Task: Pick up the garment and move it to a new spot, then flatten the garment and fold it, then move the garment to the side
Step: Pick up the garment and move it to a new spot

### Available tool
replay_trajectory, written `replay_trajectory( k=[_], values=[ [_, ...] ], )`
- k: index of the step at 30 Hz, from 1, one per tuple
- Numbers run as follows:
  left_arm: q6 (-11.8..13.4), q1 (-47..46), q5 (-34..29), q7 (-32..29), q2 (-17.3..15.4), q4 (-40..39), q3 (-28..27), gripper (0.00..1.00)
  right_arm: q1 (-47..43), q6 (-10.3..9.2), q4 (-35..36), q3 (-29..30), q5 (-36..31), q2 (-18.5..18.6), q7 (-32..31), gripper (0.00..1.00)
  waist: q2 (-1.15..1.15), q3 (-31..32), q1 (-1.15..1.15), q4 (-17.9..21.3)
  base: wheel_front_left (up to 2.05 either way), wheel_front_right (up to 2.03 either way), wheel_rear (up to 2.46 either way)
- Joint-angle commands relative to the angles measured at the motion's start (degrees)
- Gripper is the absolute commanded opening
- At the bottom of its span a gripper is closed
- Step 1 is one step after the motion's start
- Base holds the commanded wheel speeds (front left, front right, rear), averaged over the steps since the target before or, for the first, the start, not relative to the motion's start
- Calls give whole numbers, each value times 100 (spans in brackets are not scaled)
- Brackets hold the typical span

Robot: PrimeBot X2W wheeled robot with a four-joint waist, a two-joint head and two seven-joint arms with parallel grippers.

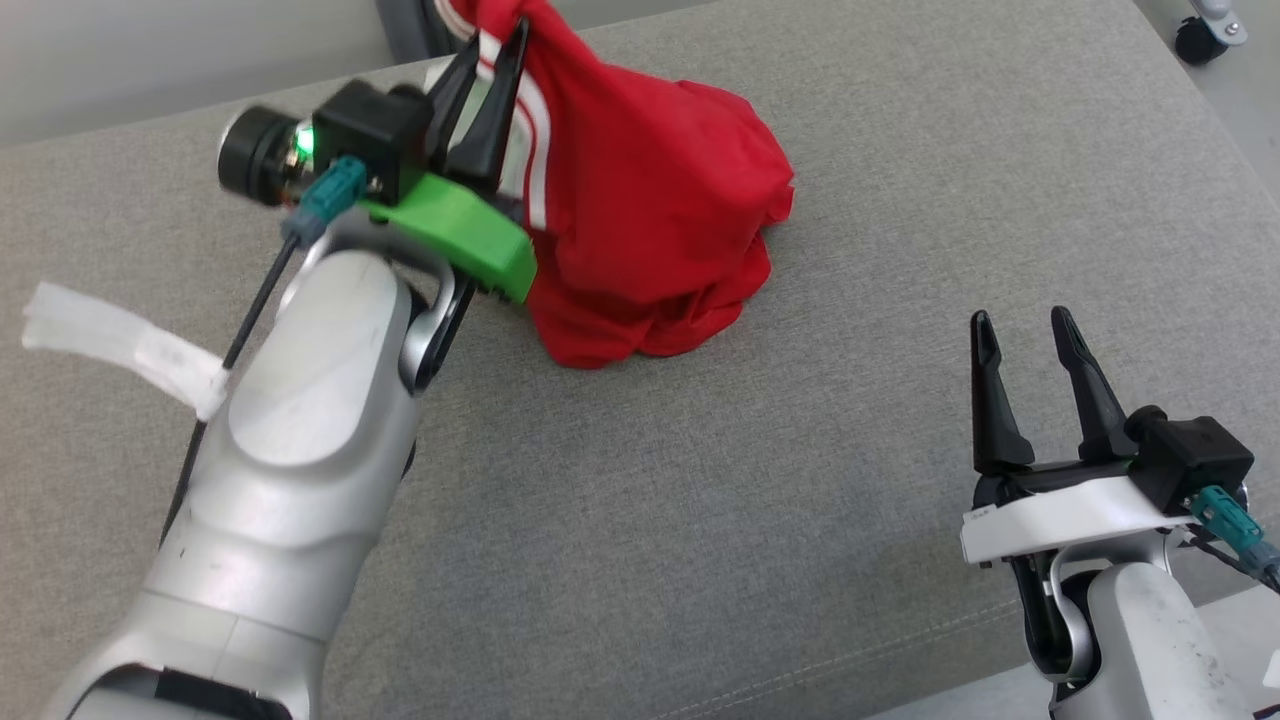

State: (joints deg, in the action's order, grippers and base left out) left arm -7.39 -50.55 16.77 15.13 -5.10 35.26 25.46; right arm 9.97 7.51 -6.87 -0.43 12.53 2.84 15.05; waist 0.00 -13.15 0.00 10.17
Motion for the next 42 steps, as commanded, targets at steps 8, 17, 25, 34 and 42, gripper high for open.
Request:
replay_trajectory(
  k=[8,17,25,34,42],
  values=[
    [-14,-1772,180,-240,84,-321,387,0,3,-4,-77,-77,58,9,20,100,0,37,0,91,0,0,0],
    [-14,-2967,325,-220,-88,-417,257,0,-152,-4,-133,-108,90,9,20,100,0,180,0,0,0,0,0],
    [34,-2657,463,-199,-278,-510,163,0,-259,-4,-29,-62,46,7,20,100,0,268,0,-613,0,0,0],
    [146,-2164,628,-236,-701,-846,-15,0,-285,-4,15,-72,-126,10,20,100,0,263,0,-1613,0,0,0],
    [342,-1536,774,-281,-1227,-1104,-297,0,-334,-4,46,-50,-300,12,19,100,0,263,0,-2532,0,0,0]
  ],
)
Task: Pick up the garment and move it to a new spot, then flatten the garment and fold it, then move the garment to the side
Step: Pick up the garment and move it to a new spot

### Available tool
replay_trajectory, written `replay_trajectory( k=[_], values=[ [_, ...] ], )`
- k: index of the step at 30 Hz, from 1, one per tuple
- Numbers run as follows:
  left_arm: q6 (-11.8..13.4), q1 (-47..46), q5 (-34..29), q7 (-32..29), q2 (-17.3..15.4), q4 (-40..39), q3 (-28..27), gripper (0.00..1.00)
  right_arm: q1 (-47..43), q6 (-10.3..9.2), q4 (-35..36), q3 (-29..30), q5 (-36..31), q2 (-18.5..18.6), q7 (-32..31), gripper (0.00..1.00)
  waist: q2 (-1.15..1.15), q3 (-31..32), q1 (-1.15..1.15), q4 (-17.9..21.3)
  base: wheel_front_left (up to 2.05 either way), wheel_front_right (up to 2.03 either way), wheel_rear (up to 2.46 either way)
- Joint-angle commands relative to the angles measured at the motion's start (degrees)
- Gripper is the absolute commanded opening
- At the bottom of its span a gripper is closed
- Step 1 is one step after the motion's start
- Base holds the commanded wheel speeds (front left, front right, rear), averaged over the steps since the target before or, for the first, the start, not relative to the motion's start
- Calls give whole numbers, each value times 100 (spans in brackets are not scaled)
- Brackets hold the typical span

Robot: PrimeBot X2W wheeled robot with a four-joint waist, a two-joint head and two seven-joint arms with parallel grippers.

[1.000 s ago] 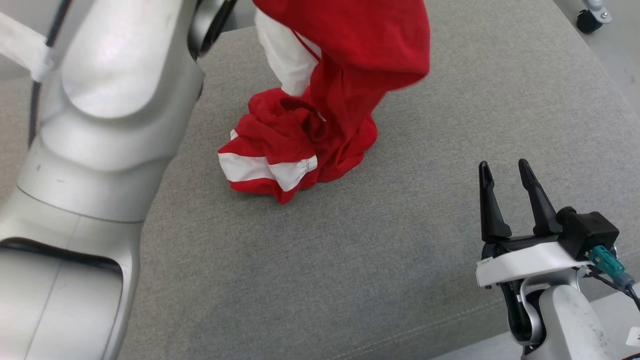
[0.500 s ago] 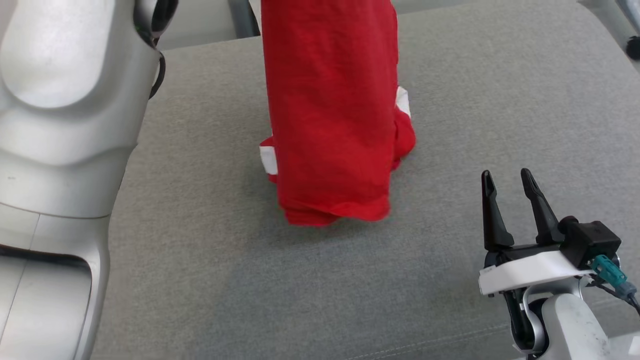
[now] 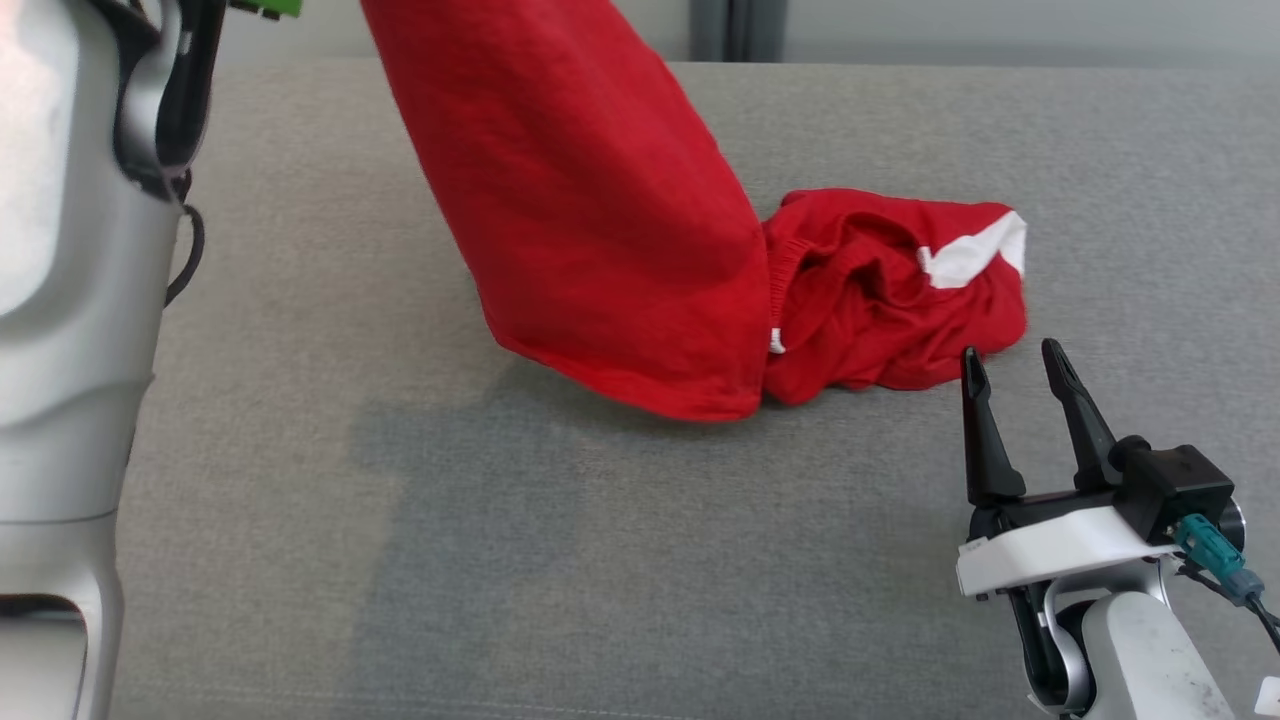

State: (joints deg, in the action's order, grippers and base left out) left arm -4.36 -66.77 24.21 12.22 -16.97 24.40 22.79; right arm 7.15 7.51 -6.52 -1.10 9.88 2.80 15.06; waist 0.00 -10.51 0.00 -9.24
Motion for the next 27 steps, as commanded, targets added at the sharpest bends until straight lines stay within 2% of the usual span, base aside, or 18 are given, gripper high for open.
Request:
replay_trajectory(
  k=[1,8,14,20,27],
  values=[
    [56,152,50,7,-90,-31,-65,0,-60,-4,17,27,-54,17,18,100,0,-11,0,-692,0,0,0],
    [240,557,179,62,-533,-96,-389,0,-49,-4,35,-33,-161,61,18,100,0,-108,0,-1282,0,0,0],
    [307,698,240,83,-822,-66,-570,0,8,-4,51,-78,-194,110,18,100,0,-197,0,-1581,0,0,0],
    [330,748,289,121,-997,20,-718,0,80,-4,75,-156,-222,154,18,100,0,-326,0,-1639,0,0,0],
    [307,486,286,196,-1160,233,-841,0,185,-5,161,-203,-251,335,18,100,0,-552,0,-1404,0,0,0]
  ],
)
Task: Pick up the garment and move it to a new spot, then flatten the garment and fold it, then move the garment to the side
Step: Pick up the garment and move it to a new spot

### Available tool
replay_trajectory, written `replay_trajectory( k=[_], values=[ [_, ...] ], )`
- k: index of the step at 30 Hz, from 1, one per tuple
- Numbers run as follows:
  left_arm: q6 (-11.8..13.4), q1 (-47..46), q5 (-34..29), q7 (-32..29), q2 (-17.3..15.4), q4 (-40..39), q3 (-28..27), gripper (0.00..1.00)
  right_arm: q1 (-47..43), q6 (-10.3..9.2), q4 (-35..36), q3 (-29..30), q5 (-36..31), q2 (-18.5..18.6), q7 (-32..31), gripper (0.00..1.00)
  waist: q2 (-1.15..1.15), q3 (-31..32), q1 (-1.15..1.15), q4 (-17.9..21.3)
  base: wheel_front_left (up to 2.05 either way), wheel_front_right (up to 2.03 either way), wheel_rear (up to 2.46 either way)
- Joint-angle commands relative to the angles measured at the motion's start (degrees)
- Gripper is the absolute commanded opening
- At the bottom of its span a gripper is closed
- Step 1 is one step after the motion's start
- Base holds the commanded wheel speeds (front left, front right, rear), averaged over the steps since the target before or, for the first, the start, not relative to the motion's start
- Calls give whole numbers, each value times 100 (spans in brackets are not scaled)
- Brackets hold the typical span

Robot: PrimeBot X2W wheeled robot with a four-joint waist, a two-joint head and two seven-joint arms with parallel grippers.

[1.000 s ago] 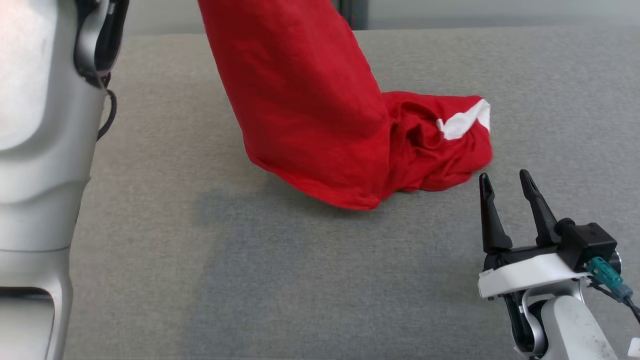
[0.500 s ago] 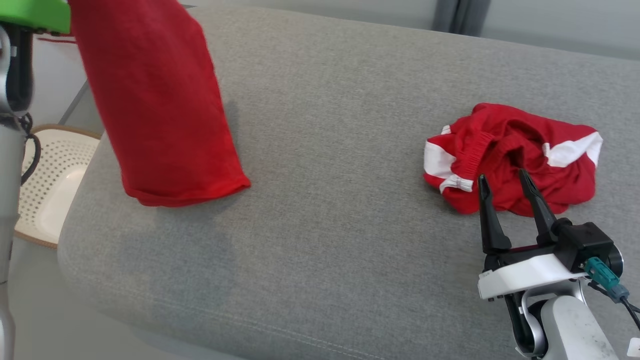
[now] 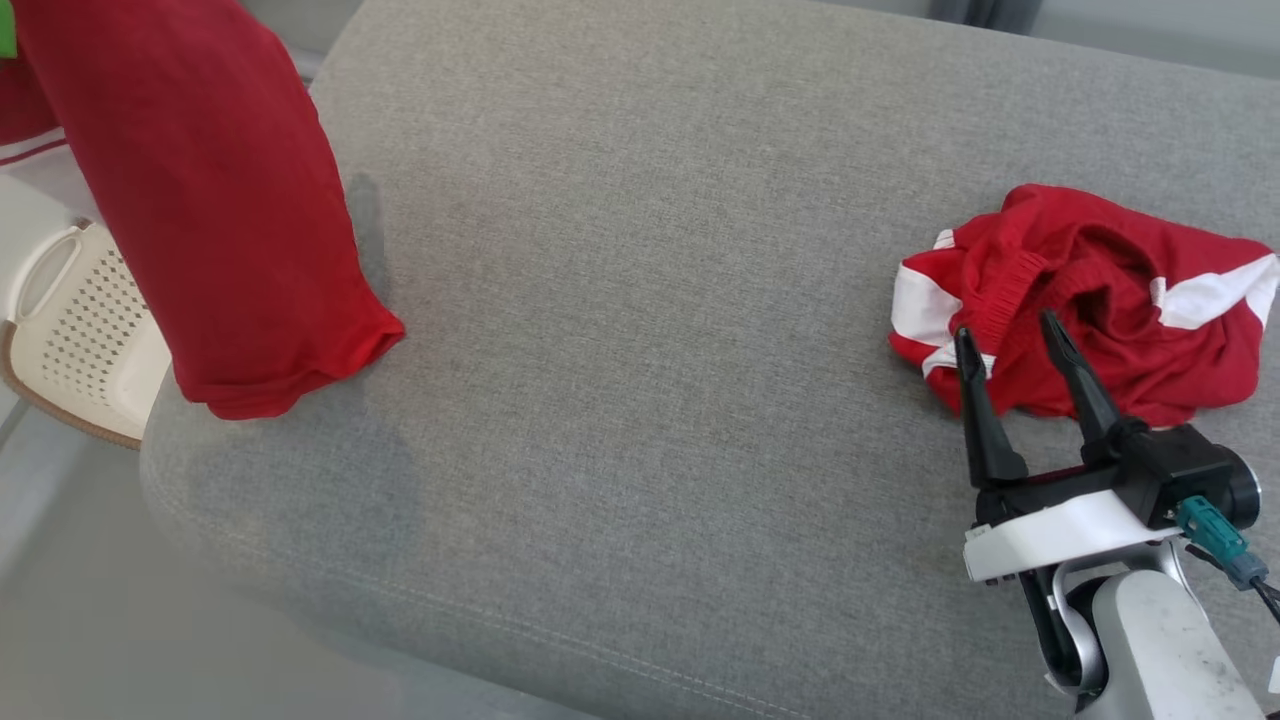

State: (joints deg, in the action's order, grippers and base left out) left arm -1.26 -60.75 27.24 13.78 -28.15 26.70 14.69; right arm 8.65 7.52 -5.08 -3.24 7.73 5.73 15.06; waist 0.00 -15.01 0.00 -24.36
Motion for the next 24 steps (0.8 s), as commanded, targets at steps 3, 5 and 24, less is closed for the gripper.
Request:
replay_trajectory(
  k=[3,5,24],
  values=[
    [-8,-281,-44,54,-84,188,-67,0,72,-5,86,40,-45,137,18,100,0,-226,0,263,0,0,0],
    [2,-417,-75,76,-102,282,-79,0,75,-6,146,63,-70,187,9,100,0,-301,0,368,0,0,0],
    [-116,-93,-124,144,331,1113,-656,0,97,-6,804,162,-106,450,-271,100,0,-871,0,950,0,0,0]
  ],
)
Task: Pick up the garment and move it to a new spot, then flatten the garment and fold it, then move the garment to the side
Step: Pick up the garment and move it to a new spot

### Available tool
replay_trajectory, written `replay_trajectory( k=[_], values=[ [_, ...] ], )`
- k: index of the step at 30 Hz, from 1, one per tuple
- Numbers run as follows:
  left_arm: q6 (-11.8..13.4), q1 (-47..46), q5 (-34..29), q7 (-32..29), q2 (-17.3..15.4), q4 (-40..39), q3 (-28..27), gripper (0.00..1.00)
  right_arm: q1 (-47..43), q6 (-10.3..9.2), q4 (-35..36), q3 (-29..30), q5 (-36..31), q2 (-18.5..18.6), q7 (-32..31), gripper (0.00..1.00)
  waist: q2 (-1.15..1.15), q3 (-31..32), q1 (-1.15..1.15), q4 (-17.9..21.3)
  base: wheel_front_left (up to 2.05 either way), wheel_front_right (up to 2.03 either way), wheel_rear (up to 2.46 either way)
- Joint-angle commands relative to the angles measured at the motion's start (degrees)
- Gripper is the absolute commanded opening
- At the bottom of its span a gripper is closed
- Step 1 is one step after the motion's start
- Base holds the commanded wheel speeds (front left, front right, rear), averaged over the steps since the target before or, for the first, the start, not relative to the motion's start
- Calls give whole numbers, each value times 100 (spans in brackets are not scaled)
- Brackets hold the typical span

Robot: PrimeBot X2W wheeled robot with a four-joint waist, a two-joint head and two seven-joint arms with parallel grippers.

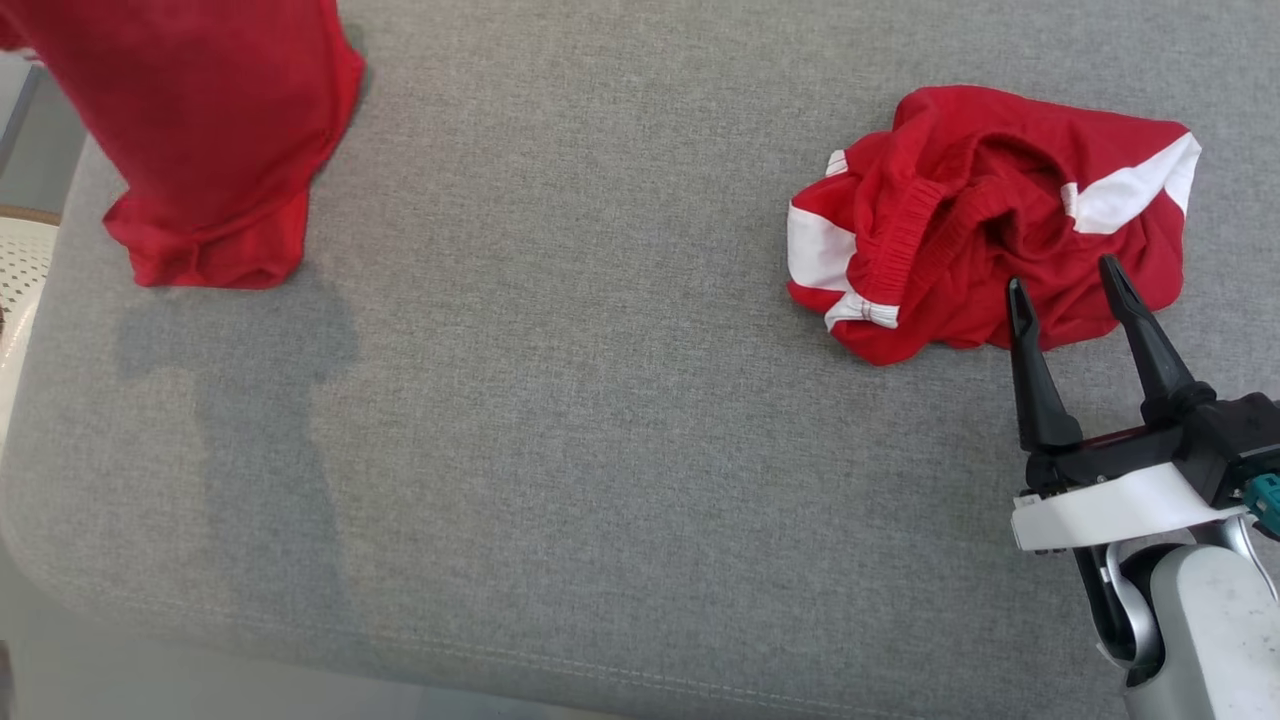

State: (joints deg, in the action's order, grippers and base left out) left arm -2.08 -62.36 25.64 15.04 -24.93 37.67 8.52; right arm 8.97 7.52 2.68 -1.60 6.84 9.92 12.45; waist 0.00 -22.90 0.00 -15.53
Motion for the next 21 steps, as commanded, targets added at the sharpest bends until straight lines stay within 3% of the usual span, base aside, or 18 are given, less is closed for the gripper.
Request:
replay_trajectory(
  k=[1,17,18,19,20,21],
  values=[
    [-49,166,34,19,51,105,-68,0,77,-6,44,-3,-19,39,-15,100,0,-106,0,83,0,0,0],
    [-381,1155,-11,13,668,1577,-554,0,116,-6,218,68,-31,137,-128,100,0,-444,0,249,0,0,0],
    [-383,1146,-17,13,678,1619,-604,15,132,-6,216,54,-35,129,-134,100,0,-452,0,255,0,0,0],
    [-385,1142,-37,13,686,1644,-635,44,149,-6,210,43,-34,126,-138,100,0,-457,0,263,0,0,0],
    [-367,1135,-80,13,686,1647,-670,100,166,-6,205,40,-28,123,-135,100,0,-458,0,273,0,0,0],
    [-328,1114,-114,13,666,1599,-714,100,174,-6,202,43,-27,117,-129,100,0,-455,0,281,0,0,0]
  ],
)
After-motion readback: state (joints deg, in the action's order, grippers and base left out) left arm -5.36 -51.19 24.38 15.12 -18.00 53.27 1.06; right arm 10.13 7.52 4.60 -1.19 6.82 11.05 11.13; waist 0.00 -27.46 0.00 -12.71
